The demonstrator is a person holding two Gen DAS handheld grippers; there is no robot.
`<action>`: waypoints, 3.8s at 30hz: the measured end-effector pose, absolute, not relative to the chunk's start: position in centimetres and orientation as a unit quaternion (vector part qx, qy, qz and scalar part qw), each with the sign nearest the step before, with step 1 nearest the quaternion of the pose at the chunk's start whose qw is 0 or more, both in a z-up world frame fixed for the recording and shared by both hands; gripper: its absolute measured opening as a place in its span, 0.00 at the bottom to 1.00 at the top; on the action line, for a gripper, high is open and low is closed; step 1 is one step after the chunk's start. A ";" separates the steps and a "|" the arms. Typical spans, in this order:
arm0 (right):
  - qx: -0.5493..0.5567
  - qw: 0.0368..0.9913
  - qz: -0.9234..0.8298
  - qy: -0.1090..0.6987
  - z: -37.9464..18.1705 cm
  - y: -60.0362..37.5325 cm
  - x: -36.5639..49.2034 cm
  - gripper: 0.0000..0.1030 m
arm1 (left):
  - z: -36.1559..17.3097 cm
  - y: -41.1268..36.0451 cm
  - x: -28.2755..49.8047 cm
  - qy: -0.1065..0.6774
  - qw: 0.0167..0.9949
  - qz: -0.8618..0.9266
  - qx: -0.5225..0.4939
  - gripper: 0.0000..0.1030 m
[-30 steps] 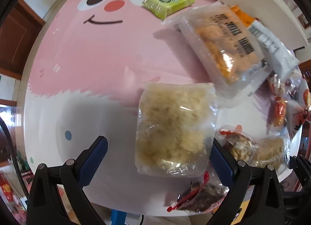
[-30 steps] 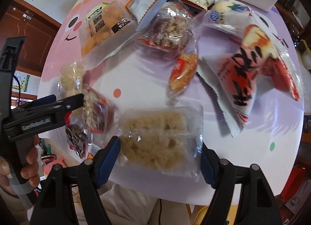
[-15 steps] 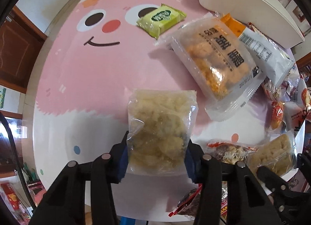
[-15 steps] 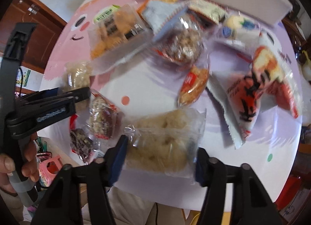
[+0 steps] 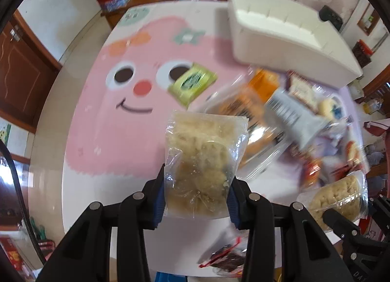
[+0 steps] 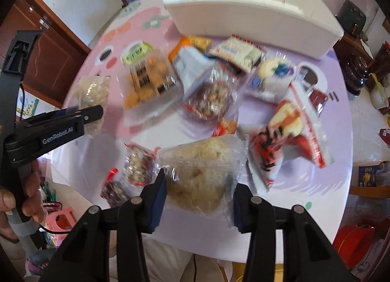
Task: Organize snacks
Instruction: 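Grasp a clear bag of puffed crackers with the left gripper while the right gripper grasps another, then carry both cracker bags into the white tray and open both grippers, then withdraw both grippers from the tray back toward the snacks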
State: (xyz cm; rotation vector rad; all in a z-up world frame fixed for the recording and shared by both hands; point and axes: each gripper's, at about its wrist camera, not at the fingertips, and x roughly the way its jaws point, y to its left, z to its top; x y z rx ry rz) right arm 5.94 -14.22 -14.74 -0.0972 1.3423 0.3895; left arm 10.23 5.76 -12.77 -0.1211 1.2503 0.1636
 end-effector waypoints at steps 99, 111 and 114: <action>-0.026 0.901 0.085 0.424 4.3 -18.7 12.9 0.59 | 5.8 1.2 10.9 0.406 0.914 0.020 -0.018 0.93; -0.054 0.865 0.166 0.471 -0.5 -16.8 6.2 0.58 | -1.5 2.2 3.4 0.483 0.875 -0.005 -0.011 0.94; -0.059 0.851 0.179 0.490 -2.5 -15.9 5.2 0.58 | -4.6 2.7 2.0 0.515 0.857 -0.006 -0.026 0.94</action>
